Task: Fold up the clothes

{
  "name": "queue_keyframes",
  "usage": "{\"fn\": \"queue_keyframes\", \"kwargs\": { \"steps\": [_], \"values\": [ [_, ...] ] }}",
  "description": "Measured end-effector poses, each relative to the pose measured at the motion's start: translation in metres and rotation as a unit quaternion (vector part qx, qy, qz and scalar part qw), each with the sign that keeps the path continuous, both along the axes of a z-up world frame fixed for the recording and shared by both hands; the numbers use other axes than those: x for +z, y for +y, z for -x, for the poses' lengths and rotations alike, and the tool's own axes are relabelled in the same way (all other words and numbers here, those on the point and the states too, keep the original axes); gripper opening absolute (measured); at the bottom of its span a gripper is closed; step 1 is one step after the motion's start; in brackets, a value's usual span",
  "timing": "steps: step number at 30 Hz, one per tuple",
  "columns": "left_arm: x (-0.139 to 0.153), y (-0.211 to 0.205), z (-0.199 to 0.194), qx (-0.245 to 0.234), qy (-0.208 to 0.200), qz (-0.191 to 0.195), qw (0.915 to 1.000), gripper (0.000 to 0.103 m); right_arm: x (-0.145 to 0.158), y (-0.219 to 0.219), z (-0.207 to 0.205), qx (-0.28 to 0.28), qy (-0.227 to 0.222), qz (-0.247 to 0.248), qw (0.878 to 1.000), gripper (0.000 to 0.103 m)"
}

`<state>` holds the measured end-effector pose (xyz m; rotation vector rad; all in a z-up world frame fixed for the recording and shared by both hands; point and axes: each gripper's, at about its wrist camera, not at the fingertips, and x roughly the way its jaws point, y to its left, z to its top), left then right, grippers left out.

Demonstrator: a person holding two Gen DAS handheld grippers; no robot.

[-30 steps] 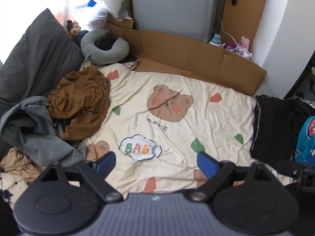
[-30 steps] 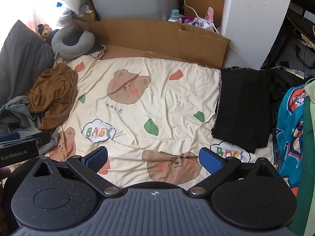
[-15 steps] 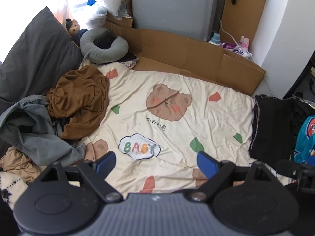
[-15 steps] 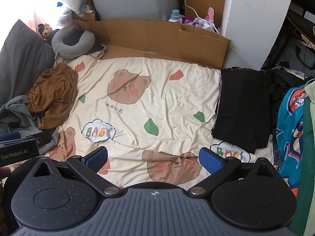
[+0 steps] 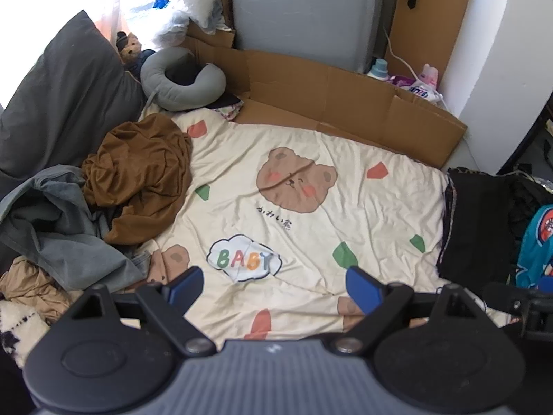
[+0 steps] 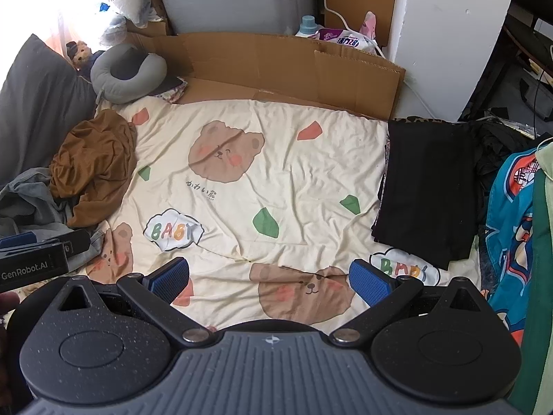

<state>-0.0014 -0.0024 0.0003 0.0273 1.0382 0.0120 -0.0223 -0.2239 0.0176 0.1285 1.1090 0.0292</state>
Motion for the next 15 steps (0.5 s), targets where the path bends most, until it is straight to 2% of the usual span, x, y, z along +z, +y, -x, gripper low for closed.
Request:
{"fn": "queue_keyframes", "kwargs": {
  "steps": [15],
  "values": [
    [-0.0011, 0.0011, 0.0008, -0.001, 0.002, -0.006, 1.0000, 0.089, 0.0006, -0.0001, 0.0015, -0.001, -0.005, 0.001, 1.000, 0.102]
  ]
}}
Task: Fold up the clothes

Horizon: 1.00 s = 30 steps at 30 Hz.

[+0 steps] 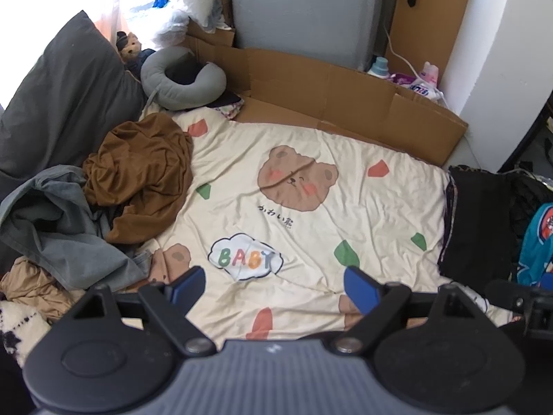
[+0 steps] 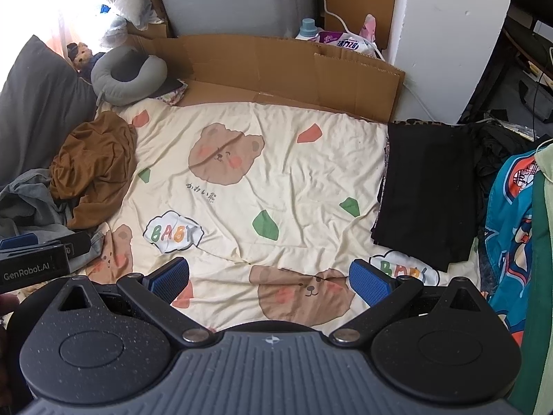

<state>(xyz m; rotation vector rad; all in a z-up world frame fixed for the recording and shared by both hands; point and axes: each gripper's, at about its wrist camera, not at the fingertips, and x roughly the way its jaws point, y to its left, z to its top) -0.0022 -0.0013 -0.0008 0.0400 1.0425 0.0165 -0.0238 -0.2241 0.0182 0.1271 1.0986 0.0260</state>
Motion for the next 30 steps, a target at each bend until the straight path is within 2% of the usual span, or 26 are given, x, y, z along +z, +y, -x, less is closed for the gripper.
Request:
{"fn": "queue_keyframes", "kwargs": {
  "steps": [6, 10, 16, 22, 25, 30],
  "values": [
    [0.003, -0.001, 0.001, 0.001, -0.007, -0.012, 0.9999, 0.091, 0.001, 0.000, -0.001, -0.001, 0.002, 0.001, 1.000, 0.102],
    [0.004, 0.002, 0.000, 0.002, -0.001, -0.005, 1.0000, 0.091, 0.004, 0.004, 0.002, 0.007, -0.002, 0.018, 1.000, 0.102],
    [0.009, 0.007, 0.002, -0.009, 0.000, -0.003, 1.0000, 0.094, 0.010, 0.001, 0.007, 0.003, -0.008, 0.011, 1.000, 0.102],
    [0.029, 0.021, 0.000, -0.003, -0.014, 0.000, 0.9999, 0.094, 0.016, -0.005, 0.008, -0.002, -0.011, -0.009, 1.000, 0.102],
    [0.040, 0.033, -0.001, 0.006, -0.026, 0.000, 0.9996, 0.094, 0.023, -0.001, 0.009, -0.001, -0.025, 0.011, 1.000, 0.102],
    [0.053, 0.057, -0.002, 0.029, -0.038, -0.001, 0.9989, 0.095, 0.026, -0.001, 0.007, -0.002, -0.029, 0.011, 1.000, 0.102]
  ]
}}
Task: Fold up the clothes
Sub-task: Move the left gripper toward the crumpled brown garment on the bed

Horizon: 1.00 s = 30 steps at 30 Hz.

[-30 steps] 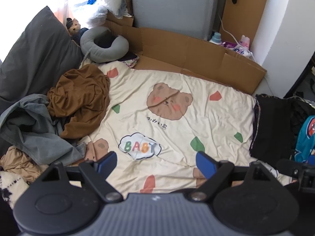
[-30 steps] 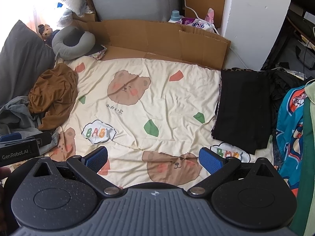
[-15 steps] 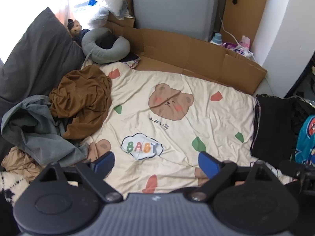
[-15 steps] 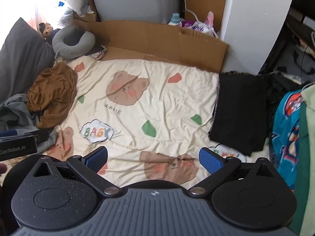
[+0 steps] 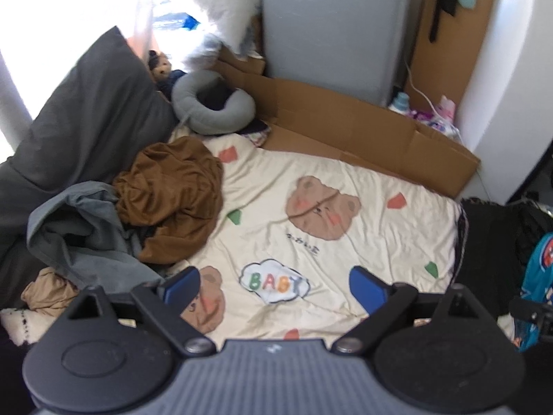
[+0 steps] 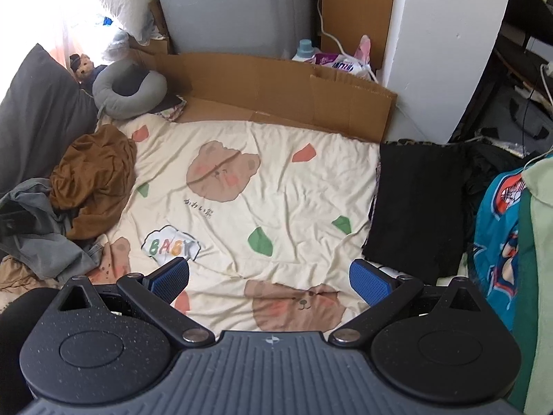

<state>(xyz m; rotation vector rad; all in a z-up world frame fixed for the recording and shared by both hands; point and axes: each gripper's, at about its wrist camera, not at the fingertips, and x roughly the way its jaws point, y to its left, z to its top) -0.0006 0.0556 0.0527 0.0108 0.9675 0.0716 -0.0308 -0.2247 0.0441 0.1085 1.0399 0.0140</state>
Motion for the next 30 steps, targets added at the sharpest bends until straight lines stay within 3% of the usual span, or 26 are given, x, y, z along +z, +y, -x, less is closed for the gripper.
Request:
{"fn": "queue_keyframes", "kwargs": {
  "steps": [15, 30],
  "values": [
    [0.006, 0.053, -0.006, 0.035, -0.002, -0.014, 0.9993, 0.096, 0.009, -0.020, -0.006, -0.008, -0.015, -0.033, 0.999, 0.102],
    [-0.019, 0.110, -0.053, 0.059, -0.006, -0.012, 0.9982, 0.097, -0.019, -0.017, -0.069, -0.015, -0.010, -0.003, 1.000, 0.101]
  ]
}}
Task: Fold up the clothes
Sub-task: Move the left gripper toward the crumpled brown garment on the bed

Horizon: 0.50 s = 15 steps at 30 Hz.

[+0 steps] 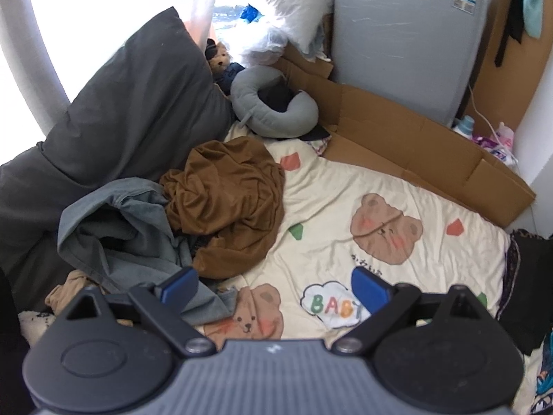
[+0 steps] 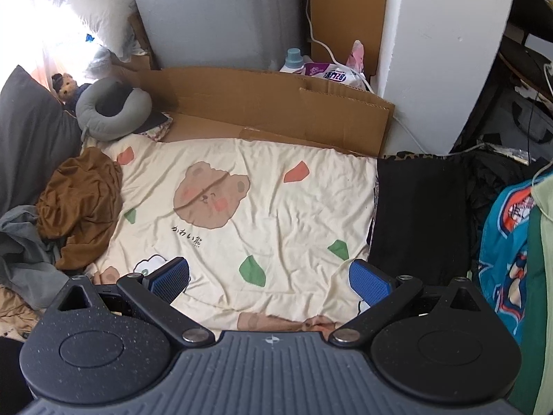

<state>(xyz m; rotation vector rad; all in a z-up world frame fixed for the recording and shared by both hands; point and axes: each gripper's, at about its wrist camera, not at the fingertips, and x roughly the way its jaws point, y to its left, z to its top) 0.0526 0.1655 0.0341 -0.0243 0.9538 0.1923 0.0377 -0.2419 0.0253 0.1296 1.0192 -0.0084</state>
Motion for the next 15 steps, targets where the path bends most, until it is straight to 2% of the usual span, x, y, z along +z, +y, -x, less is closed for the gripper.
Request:
{"fn": "queue_keyframes", "kwargs": {
  "steps": [9, 15],
  "values": [
    [-0.023, 0.026, -0.030, -0.001, -0.016, 0.018, 0.9997, 0.097, -0.014, 0.008, -0.044, 0.003, -0.013, 0.029, 0.999, 0.101],
    [-0.041, 0.040, -0.050, 0.008, -0.018, 0.013, 0.9997, 0.097, -0.017, 0.011, -0.073, 0.017, -0.025, 0.036, 0.999, 0.101]
  ]
}}
